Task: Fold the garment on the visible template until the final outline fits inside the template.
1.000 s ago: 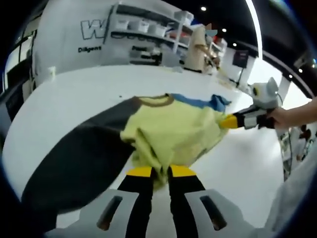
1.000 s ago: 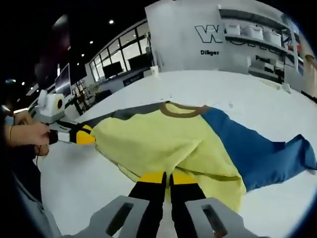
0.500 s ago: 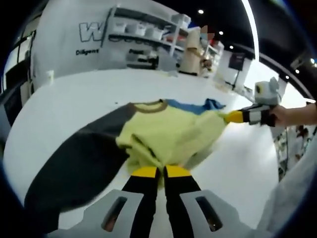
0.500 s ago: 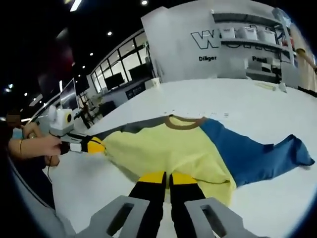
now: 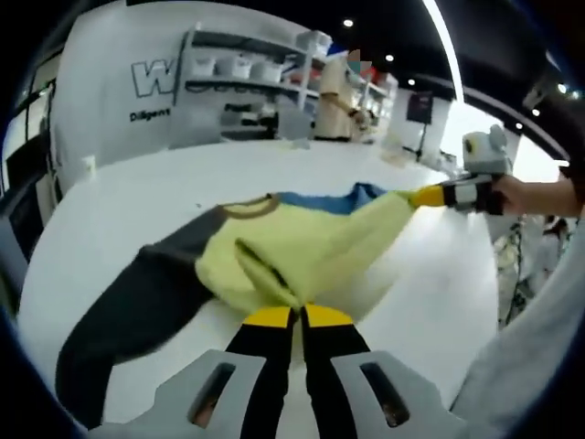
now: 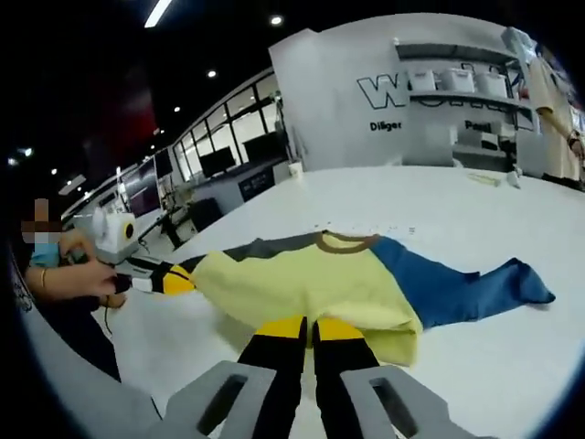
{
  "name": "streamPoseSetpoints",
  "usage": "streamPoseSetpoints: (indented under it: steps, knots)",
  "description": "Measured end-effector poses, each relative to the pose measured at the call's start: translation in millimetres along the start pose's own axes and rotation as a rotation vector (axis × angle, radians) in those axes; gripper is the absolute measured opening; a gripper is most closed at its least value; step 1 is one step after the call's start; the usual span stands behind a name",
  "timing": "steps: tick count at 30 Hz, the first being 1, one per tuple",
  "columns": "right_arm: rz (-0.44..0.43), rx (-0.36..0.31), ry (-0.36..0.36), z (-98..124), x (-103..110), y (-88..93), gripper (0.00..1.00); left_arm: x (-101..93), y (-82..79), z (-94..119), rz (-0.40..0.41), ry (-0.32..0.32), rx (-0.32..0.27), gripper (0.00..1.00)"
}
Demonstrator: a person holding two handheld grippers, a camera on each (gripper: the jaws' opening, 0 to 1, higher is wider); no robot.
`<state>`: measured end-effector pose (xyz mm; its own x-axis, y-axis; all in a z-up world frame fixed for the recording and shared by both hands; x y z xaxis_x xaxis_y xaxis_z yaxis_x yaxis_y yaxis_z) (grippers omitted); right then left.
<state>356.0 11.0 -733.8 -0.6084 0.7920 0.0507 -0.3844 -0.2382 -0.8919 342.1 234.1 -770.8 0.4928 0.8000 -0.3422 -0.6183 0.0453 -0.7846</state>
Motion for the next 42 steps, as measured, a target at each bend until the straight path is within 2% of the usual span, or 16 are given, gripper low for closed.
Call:
streamPoseSetpoints:
  steps: [4, 5, 8, 10, 14, 26, 28, 30, 33, 35, 38, 40, 41, 42]
  knots:
    - [-0.001, -0.003, 0.003, 11.1, 2.9, 2.6, 0.0, -1.1, 11.0, 7.0, -0.015, -0.015, 0.018, 0.0]
    - [0.002, -0.002, 0.01, 21.1, 4.4, 4.8, 0.0, 5.7, 20.3, 10.0, -0.025, -0.036, 0.037, 0.0]
    - [-0.006, 0.002, 0.004, 30.4, 8.0, 9.1, 0.0, 7.2, 23.7, 14.1, -0.018, -0.041, 0.038, 0.0]
    - [-0.006, 0.018, -0.003, 36.7, 9.7, 17.3, 0.0, 6.8, 27.2, 21.6, -0.01, -0.058, 0.034, 0.0]
    - [-0.024, 0.026, -0.014, 52.1, 22.2, 21.2, 0.0, 15.4, 32.3, 32.9, 0.01, -0.102, 0.024, 0.0]
    - [-0.044, 0.054, -0.029, 78.3, 34.3, 34.6, 0.0, 27.9, 26.6, 51.3, 0.019, -0.142, -0.007, 0.0]
    - [-0.048, 0.085, -0.027, 89.0, 36.0, 46.2, 0.0, 27.7, 16.1, 59.9, 0.027, -0.181, -0.033, 0.0]
    - [-0.051, 0.095, -0.02, 92.6, 35.7, 52.5, 0.0, 33.4, 16.6, 60.3, 0.039, -0.188, -0.048, 0.0]
    - [-0.052, 0.119, -0.019, 89.2, 35.2, 60.9, 0.0, 33.4, 21.7, 59.5, 0.058, -0.193, -0.034, 0.0]
    - [-0.044, 0.122, -0.024, 88.0, 36.0, 60.6, 0.0, 21.2, 38.9, 57.1, 0.064, -0.176, -0.007, 0.04]
    - [-0.032, 0.112, -0.036, 84.4, 37.0, 54.7, 0.0, -1.7, 75.0, 50.2, 0.071, -0.143, 0.074, 0.19]
    - [-0.023, 0.109, -0.044, 82.7, 37.5, 51.8, 0.0, -6.8, 84.6, 48.3, 0.057, -0.146, 0.095, 0.25]
    - [-0.019, 0.108, -0.047, 82.3, 38.2, 50.7, 0.0, -19.0, 94.7, 46.6, 0.048, -0.143, 0.125, 0.28]
    - [-0.018, 0.107, -0.05, 81.9, 38.5, 49.4, 0.0, -21.8, 100.1, 44.5, 0.042, -0.144, 0.132, 0.29]
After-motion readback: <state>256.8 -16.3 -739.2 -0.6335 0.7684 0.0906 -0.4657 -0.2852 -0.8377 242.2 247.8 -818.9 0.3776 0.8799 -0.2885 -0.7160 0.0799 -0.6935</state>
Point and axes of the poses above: the point that each gripper's makers call its tool centre point, and the gripper's own axes: z roughly backward along the fingers, x roughly to its left, y roughly out of its underside, the point moved 1 cm from there along z, roughly backward along the fingers, and after that the axes turned 13 degrees about z, right-handed, at the moved point
